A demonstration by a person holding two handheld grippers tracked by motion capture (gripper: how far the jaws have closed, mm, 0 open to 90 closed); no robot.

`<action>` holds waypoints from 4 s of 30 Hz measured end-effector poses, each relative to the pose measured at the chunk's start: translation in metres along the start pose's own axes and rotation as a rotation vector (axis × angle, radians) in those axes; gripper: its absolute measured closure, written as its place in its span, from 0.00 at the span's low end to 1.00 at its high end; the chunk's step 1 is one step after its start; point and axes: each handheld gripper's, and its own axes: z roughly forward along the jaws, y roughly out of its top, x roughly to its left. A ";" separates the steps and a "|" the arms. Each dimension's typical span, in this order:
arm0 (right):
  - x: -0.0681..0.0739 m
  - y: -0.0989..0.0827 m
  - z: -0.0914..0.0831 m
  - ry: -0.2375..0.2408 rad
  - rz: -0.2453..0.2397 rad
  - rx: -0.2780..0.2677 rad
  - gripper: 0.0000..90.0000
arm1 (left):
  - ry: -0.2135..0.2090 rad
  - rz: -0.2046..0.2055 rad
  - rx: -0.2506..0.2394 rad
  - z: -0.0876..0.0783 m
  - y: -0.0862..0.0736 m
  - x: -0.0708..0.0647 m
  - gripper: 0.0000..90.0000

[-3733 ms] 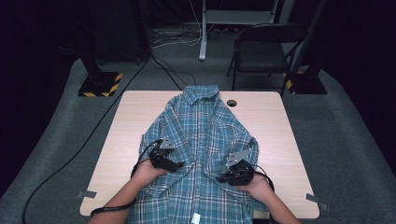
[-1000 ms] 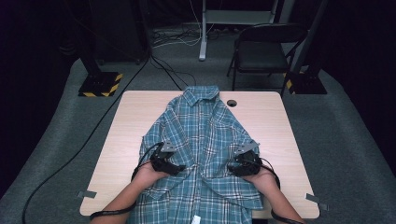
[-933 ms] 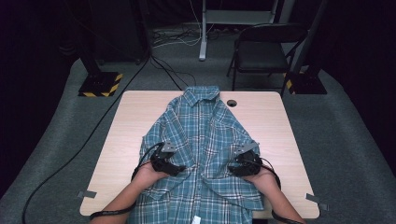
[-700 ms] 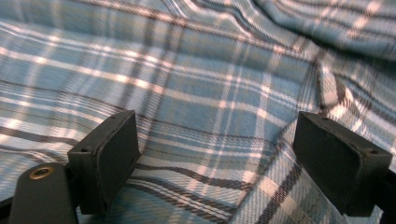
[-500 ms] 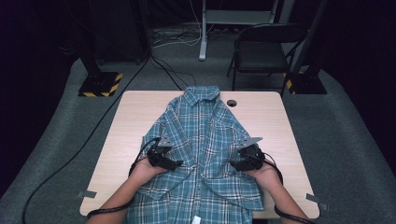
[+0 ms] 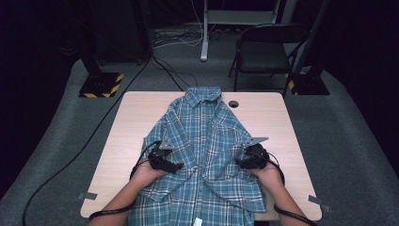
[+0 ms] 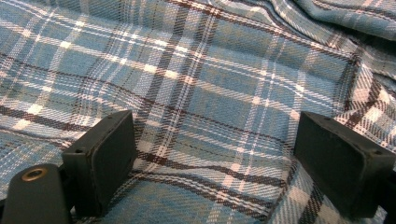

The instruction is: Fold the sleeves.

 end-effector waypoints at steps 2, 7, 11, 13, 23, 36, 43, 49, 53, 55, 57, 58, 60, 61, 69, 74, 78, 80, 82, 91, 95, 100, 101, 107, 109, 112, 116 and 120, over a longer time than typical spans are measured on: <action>-0.001 -0.002 -0.002 0.003 0.006 0.001 0.43 | 0.007 0.002 0.001 0.000 0.000 -0.001 0.13; -0.003 -0.005 -0.007 0.015 -0.001 0.020 0.45 | 0.013 -0.012 0.004 -0.002 0.002 0.000 0.15; -0.006 0.000 -0.015 0.018 -0.014 0.035 0.42 | 0.027 -0.021 -0.015 -0.008 0.005 0.004 0.13; -0.006 0.002 -0.019 0.025 -0.008 0.022 0.41 | 0.039 -0.036 -0.028 -0.012 0.008 0.006 0.14; 0.000 0.028 -0.021 0.008 -0.026 -0.029 0.36 | 0.115 -0.050 -0.050 -0.017 0.028 0.028 0.15; -0.007 0.041 0.022 0.017 0.001 -0.017 0.34 | 0.109 -0.086 0.008 0.011 0.016 0.047 0.15; -0.013 0.032 0.024 0.014 -0.003 0.016 0.38 | 0.112 -0.089 0.000 0.010 0.013 0.045 0.14; -0.016 0.023 0.018 0.001 -0.026 0.014 0.39 | 0.113 -0.093 -0.008 0.008 0.009 0.042 0.14; -0.021 0.018 0.013 0.008 -0.015 0.017 0.40 | 0.112 -0.088 0.002 0.005 0.008 0.040 0.14; -0.023 0.016 0.011 0.011 -0.019 0.019 0.41 | 0.107 -0.085 0.006 0.004 0.007 0.040 0.14; -0.025 0.015 0.010 0.012 -0.018 0.023 0.42 | 0.100 -0.078 0.013 0.004 0.007 0.040 0.14; -0.025 0.016 0.010 0.014 -0.018 0.024 0.42 | 0.098 -0.075 0.017 0.003 0.007 0.040 0.14; -0.025 0.017 0.010 0.012 -0.021 0.031 0.42 | 0.094 -0.070 0.024 0.003 0.008 0.041 0.15; -0.025 0.017 0.010 0.012 -0.023 0.032 0.42 | 0.092 -0.069 0.026 0.003 0.008 0.041 0.15; -0.027 0.020 0.012 0.015 -0.024 0.034 0.43 | 0.100 -0.079 0.004 0.000 0.002 0.034 0.16; -0.028 0.021 0.013 0.015 -0.024 0.034 0.42 | 0.100 -0.078 0.014 -0.002 0.001 0.031 0.16; -0.028 0.024 0.013 0.025 -0.017 0.051 0.40 | 0.087 -0.074 0.026 -0.006 0.007 0.035 0.19; -0.027 0.026 0.009 0.024 -0.007 0.033 0.39 | 0.092 -0.067 0.008 -0.010 0.011 0.038 0.19; -0.024 0.030 0.004 0.024 -0.006 -0.003 0.39 | 0.091 -0.080 -0.008 -0.014 0.015 0.045 0.19; -0.029 0.035 0.010 -0.009 0.017 -0.014 0.38 | 0.107 -0.132 0.008 0.000 0.025 0.068 0.21; -0.031 0.035 0.015 -0.008 0.044 -0.030 0.38 | 0.129 -0.122 0.026 0.008 0.022 0.072 0.21; -0.029 0.035 0.019 -0.010 0.031 -0.010 0.37 | 0.127 -0.121 0.014 0.010 0.018 0.073 0.21; -0.029 0.034 0.019 -0.010 0.026 -0.006 0.37 | 0.126 -0.121 0.011 0.009 0.017 0.073 0.21; -0.025 0.029 0.022 -0.019 0.002 0.009 0.37 | 0.125 -0.121 0.004 0.009 0.016 0.073 0.21; -0.024 0.028 0.022 -0.022 -0.003 0.012 0.37 | 0.123 -0.120 0.006 0.009 0.016 0.073 0.21; -0.023 0.027 0.021 -0.018 -0.007 0.012 0.37 | 0.122 -0.119 0.011 0.009 0.016 0.073 0.21; -0.024 0.027 0.019 -0.005 -0.004 0.018 0.37 | 0.121 -0.111 0.021 0.006 0.016 0.074 0.20; -0.024 0.030 0.010 0.009 0.008 -0.020 0.37 | 0.121 -0.118 0.021 -0.001 0.017 0.079 0.21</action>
